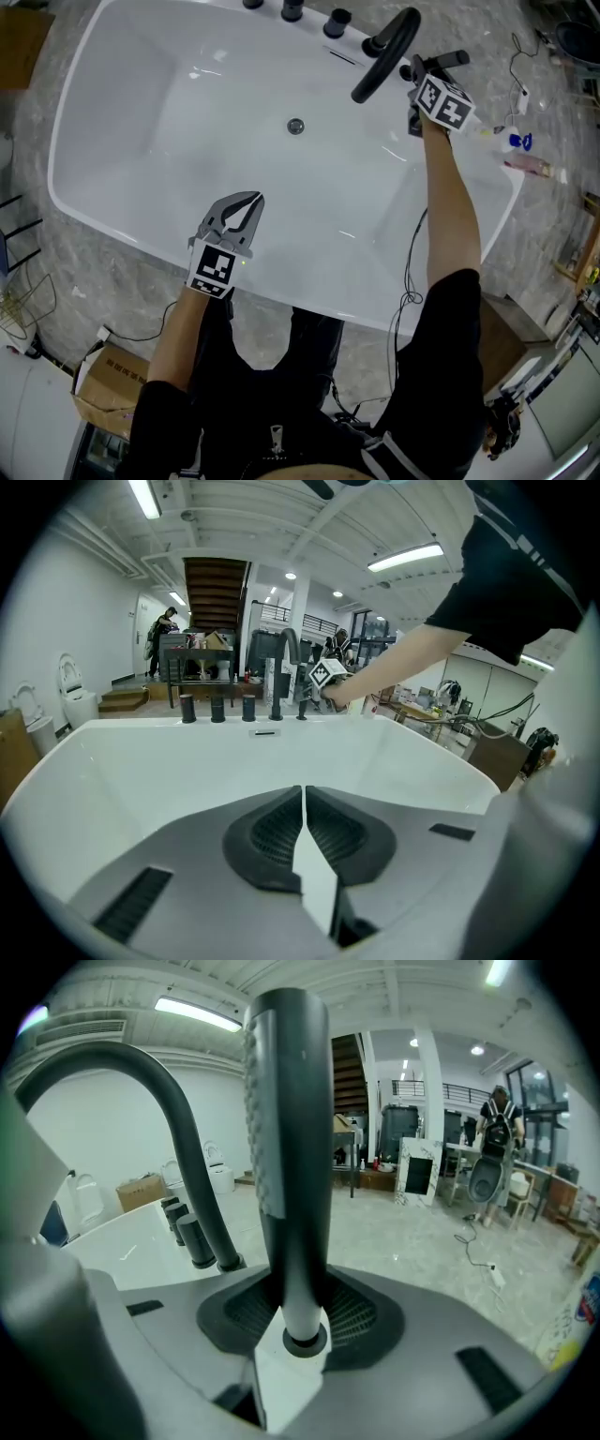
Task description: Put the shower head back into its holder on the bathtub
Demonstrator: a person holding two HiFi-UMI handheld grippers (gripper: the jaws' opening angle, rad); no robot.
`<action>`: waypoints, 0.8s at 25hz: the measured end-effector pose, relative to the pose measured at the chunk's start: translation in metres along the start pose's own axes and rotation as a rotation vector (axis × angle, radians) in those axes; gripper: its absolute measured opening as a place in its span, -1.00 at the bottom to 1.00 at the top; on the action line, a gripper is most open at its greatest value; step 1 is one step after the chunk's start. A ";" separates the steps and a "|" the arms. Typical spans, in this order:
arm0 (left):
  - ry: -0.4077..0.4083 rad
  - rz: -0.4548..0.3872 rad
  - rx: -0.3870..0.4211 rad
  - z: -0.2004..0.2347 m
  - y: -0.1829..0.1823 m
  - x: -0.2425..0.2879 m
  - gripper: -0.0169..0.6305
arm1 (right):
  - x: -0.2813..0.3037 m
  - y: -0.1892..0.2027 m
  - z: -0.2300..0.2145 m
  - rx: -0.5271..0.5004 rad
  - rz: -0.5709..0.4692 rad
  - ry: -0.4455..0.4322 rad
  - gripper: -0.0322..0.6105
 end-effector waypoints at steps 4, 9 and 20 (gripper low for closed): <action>-0.006 0.020 0.010 0.005 0.008 -0.005 -0.85 | 0.007 0.010 -0.005 0.025 0.030 0.012 -0.45; -0.014 0.042 0.022 0.010 0.013 -0.009 -0.85 | 0.011 0.022 -0.005 0.061 0.048 0.024 -0.44; -0.025 0.014 0.039 0.016 -0.023 -0.019 -0.85 | -0.049 0.029 0.013 0.074 0.075 0.016 -0.31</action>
Point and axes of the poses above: the fingertips, and each gripper's own axes: x forward along the fingers, z to its left, y out of its underside, the point moved 3 cm from there along -x, backward along the fingers, and after that the axes turned 5 degrees about -y, right-handed, at the moved point
